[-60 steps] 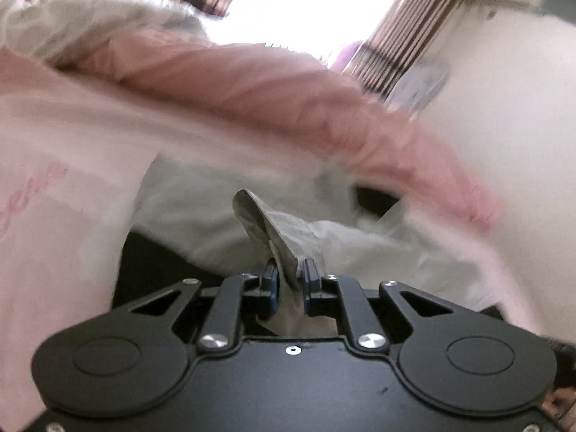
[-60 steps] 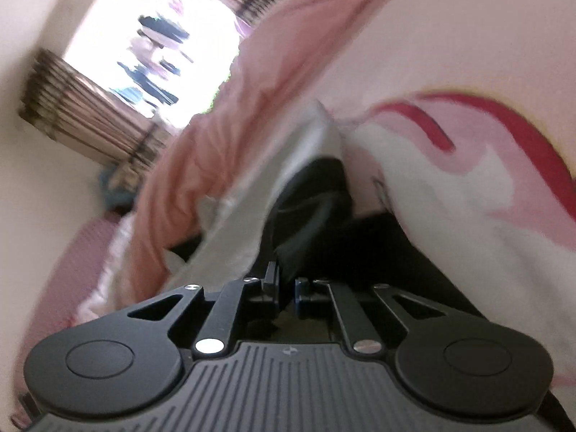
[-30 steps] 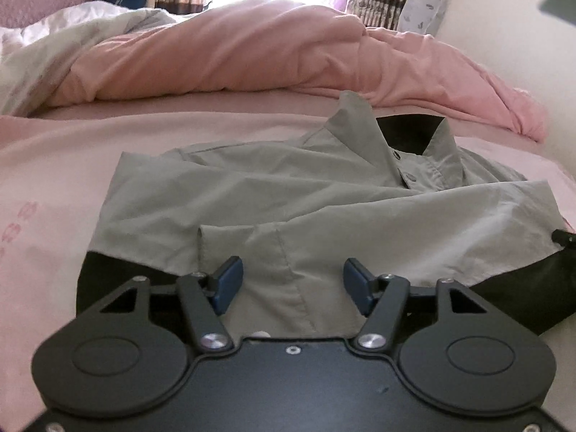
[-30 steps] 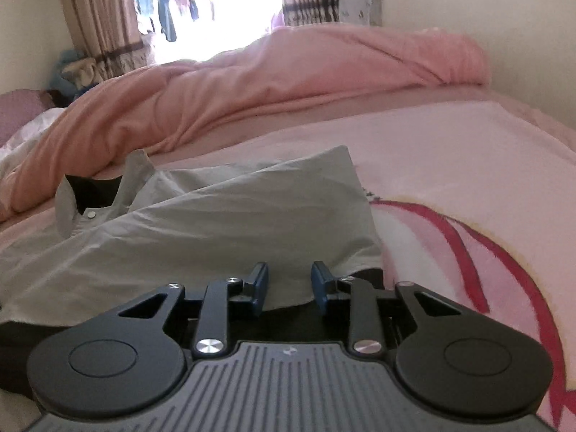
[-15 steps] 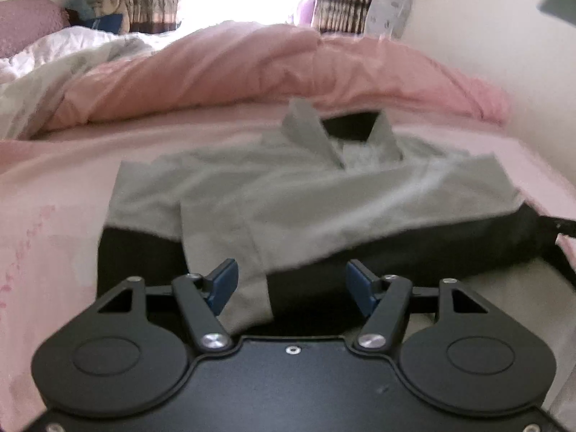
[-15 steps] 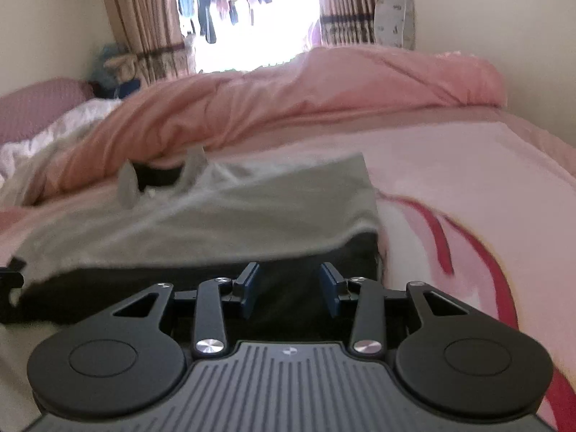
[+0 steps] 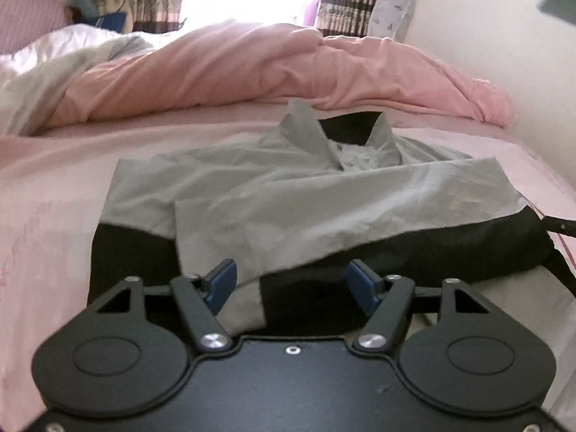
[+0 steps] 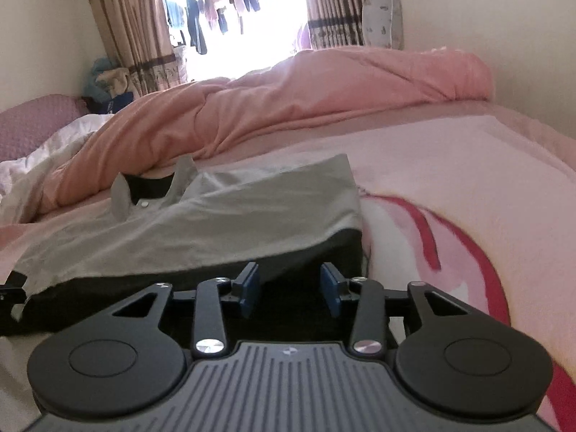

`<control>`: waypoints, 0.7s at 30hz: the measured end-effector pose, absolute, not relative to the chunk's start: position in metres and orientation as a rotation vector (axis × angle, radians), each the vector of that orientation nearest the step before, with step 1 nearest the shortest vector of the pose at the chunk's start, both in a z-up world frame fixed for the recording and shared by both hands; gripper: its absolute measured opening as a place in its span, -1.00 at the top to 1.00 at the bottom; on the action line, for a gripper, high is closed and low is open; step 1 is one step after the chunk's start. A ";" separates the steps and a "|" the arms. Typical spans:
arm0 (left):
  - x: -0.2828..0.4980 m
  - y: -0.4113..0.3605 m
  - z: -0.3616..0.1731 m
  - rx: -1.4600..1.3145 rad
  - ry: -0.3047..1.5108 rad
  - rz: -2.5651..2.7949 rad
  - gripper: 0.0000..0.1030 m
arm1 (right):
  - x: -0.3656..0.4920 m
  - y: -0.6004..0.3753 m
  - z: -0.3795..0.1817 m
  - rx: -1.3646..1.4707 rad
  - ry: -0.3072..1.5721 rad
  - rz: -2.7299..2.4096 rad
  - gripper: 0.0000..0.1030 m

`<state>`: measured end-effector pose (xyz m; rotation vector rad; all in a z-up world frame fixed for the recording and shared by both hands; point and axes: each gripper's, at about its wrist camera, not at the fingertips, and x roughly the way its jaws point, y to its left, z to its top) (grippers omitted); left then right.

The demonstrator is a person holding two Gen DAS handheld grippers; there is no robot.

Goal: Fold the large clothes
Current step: 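Release both grippers and withdraw from the folded jacket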

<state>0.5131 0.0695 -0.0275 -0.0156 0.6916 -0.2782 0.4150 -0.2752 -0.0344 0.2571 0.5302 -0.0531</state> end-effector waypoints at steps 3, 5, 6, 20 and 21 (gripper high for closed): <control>0.527 0.063 -0.036 -0.001 0.727 -0.264 -0.34 | 0.428 -0.278 -0.043 0.260 0.558 -0.071 0.08; 0.536 0.061 -0.046 0.001 0.757 -0.253 -0.34 | 0.433 -0.279 -0.052 0.265 0.587 -0.074 0.08; 0.539 0.061 -0.051 -0.004 0.774 -0.252 -0.34 | 0.434 -0.280 -0.055 0.270 0.590 -0.068 0.08; 0.488 0.087 -0.015 -0.035 0.730 -0.242 -0.52 | 0.374 -0.312 -0.027 0.424 0.560 0.027 -0.13; 0.475 0.092 -0.010 -0.024 0.721 -0.241 -0.53 | 0.359 -0.317 -0.023 0.420 0.557 0.037 -0.16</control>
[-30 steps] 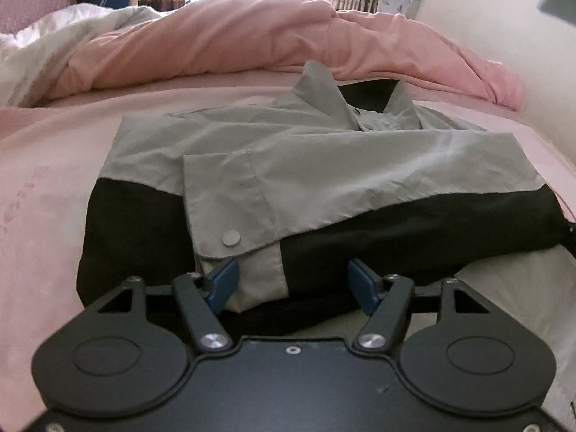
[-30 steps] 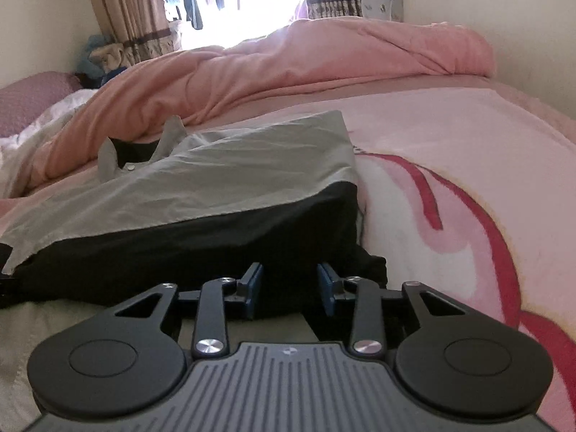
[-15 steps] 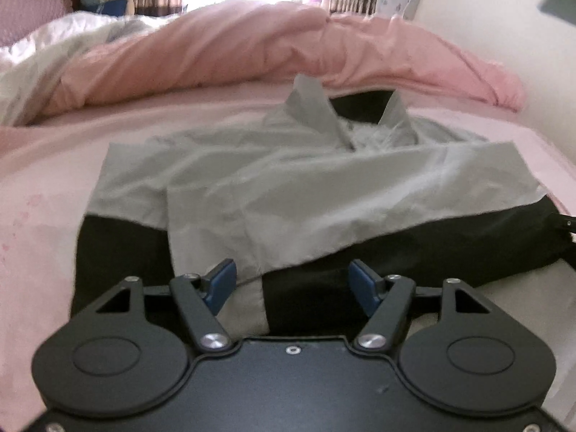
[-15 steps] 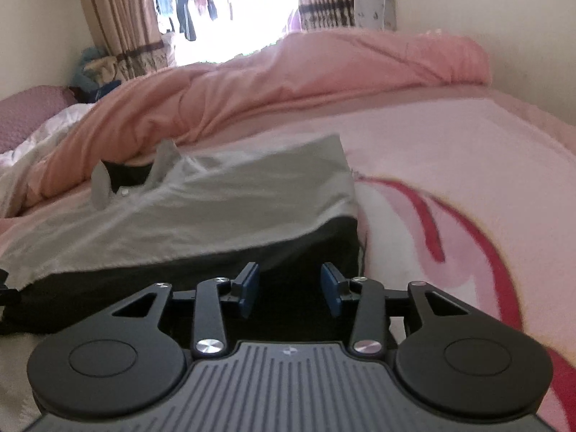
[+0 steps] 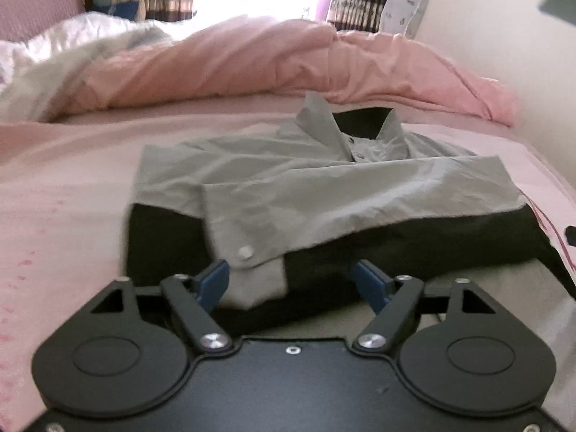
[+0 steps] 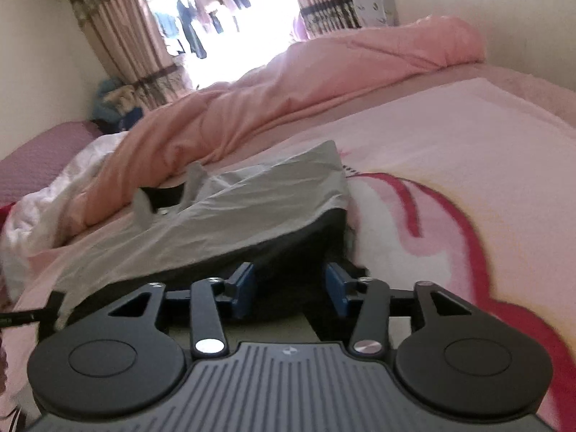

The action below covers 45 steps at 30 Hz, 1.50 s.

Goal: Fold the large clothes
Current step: 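Release both grippers and withdraw from the folded jacket, then grasp the jacket hem with the right gripper while the left gripper grasps the hem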

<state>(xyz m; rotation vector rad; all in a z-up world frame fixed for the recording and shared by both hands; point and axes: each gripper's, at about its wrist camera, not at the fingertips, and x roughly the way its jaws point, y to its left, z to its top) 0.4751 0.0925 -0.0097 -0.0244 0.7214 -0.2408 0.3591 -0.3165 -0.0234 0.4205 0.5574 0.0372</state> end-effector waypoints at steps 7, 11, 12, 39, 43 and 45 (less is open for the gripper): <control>0.360 0.147 -0.008 -0.039 0.748 -0.218 -0.55 | 0.243 -0.360 -0.032 0.515 0.605 0.096 -0.23; 0.299 0.174 -0.028 -0.121 0.805 -0.222 -0.55 | 0.186 -0.374 -0.051 0.603 0.651 0.110 -0.23; 0.283 0.180 -0.035 -0.149 0.819 -0.221 -0.55 | 0.172 -0.376 -0.057 0.628 0.664 0.124 -0.23; 0.180 0.213 -0.078 -0.545 0.897 -0.425 -0.54 | 0.113 -0.341 -0.110 0.807 0.692 0.377 -0.48; 0.184 0.205 -0.076 -0.505 0.905 -0.402 -0.13 | 0.112 -0.336 -0.106 0.782 0.705 0.371 -0.48; 0.180 0.204 -0.074 -0.461 0.908 -0.379 0.32 | 0.109 -0.335 -0.106 0.769 0.717 0.382 -0.40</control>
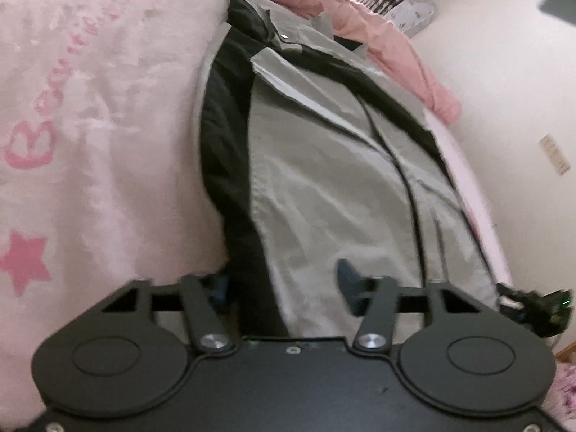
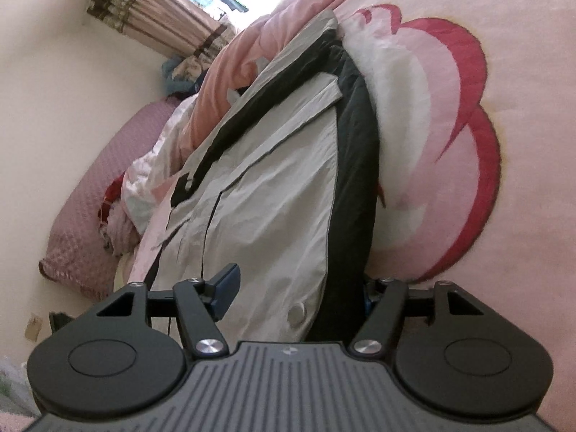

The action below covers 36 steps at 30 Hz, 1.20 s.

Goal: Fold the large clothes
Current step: 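Grasp the jacket hem with the right gripper while the left gripper grasps the hem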

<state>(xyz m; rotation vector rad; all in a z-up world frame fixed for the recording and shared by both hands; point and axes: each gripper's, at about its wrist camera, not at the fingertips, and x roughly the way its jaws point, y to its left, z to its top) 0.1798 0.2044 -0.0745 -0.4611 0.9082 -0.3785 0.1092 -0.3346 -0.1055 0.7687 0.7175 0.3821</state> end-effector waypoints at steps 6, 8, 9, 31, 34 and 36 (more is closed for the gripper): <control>0.177 0.218 -0.084 -0.559 0.925 -0.370 0.89 | 0.103 -0.337 -0.105 0.752 0.734 0.323 0.60; 0.174 0.214 -0.076 -0.539 0.891 -0.378 0.90 | 0.101 -0.342 -0.104 0.799 0.715 0.342 0.69; 0.172 0.213 -0.071 -0.539 0.863 -0.388 0.90 | 0.100 -0.346 -0.102 0.832 0.700 0.357 0.71; 0.424 0.204 0.062 -0.523 0.585 -0.449 0.76 | 0.342 -0.372 0.017 0.998 0.461 0.402 0.74; 0.506 0.203 0.061 -0.515 0.662 -0.408 0.15 | 0.414 -0.374 0.018 1.039 0.456 0.351 0.22; 0.550 0.208 0.050 -0.536 0.781 -0.329 0.05 | 0.457 -0.374 0.010 1.041 0.518 0.302 0.05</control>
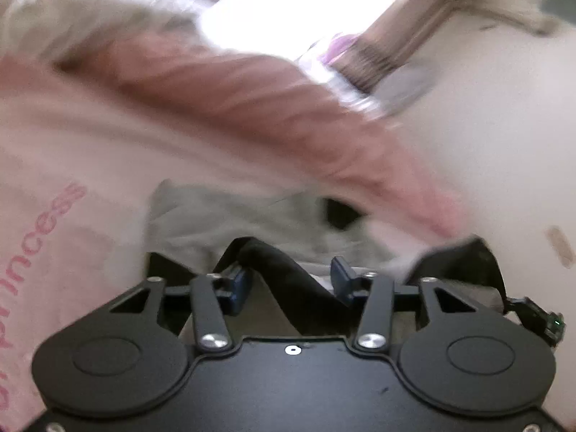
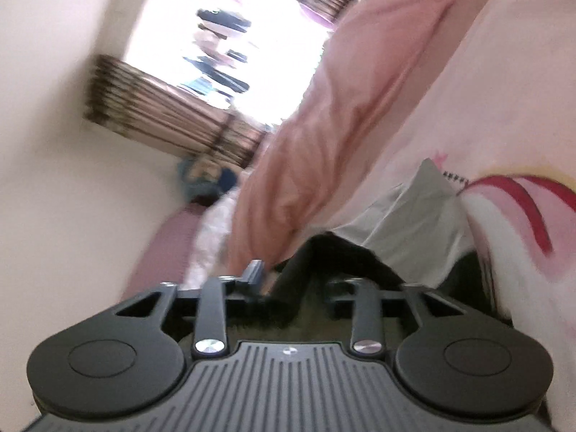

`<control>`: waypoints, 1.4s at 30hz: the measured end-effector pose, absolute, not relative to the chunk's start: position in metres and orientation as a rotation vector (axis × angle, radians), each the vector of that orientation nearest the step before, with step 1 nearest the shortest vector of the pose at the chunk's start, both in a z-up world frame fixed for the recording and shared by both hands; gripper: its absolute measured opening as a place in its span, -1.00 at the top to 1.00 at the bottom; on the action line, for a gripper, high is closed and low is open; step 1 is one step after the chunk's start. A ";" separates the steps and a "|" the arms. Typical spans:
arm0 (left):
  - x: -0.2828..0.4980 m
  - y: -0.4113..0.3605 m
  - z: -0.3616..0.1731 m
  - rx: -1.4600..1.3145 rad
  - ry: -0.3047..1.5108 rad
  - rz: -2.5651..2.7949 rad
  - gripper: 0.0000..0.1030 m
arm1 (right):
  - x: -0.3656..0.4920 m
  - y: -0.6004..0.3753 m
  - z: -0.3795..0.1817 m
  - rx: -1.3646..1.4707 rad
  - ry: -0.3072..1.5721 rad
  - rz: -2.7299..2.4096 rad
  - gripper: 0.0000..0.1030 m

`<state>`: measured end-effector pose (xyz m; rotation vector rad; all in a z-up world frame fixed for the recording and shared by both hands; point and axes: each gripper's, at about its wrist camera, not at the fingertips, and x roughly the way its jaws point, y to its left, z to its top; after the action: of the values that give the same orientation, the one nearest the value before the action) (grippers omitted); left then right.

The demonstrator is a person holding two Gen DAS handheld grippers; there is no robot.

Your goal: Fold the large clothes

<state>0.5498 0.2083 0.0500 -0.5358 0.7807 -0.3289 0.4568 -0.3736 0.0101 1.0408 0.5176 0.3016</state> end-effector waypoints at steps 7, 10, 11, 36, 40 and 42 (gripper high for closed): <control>0.550 0.226 0.025 -0.493 0.702 -0.308 -0.75 | 0.477 -0.362 -0.015 0.864 0.511 0.271 -0.15; 0.556 0.229 0.008 -0.476 0.706 -0.282 -0.75 | 0.476 -0.361 -0.022 0.790 0.541 0.212 -0.15; 0.561 0.226 0.002 -0.443 0.723 -0.254 -0.75 | 0.478 -0.361 -0.025 0.756 0.549 0.178 -0.15; 0.614 0.156 -0.007 -0.129 0.636 -0.180 0.77 | 0.518 -0.329 -0.012 0.390 0.514 0.020 0.97; 0.635 0.152 -0.030 -0.115 0.722 -0.136 0.66 | 0.541 -0.327 -0.029 0.379 0.606 -0.033 0.98; 0.641 0.151 -0.044 -0.093 0.737 -0.116 0.44 | 0.546 -0.326 -0.041 0.365 0.629 -0.054 0.98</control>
<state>0.6414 0.1511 -0.0443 -0.0932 0.7374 -0.1160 0.5457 -0.3263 -0.0415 0.3655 0.6286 -0.0543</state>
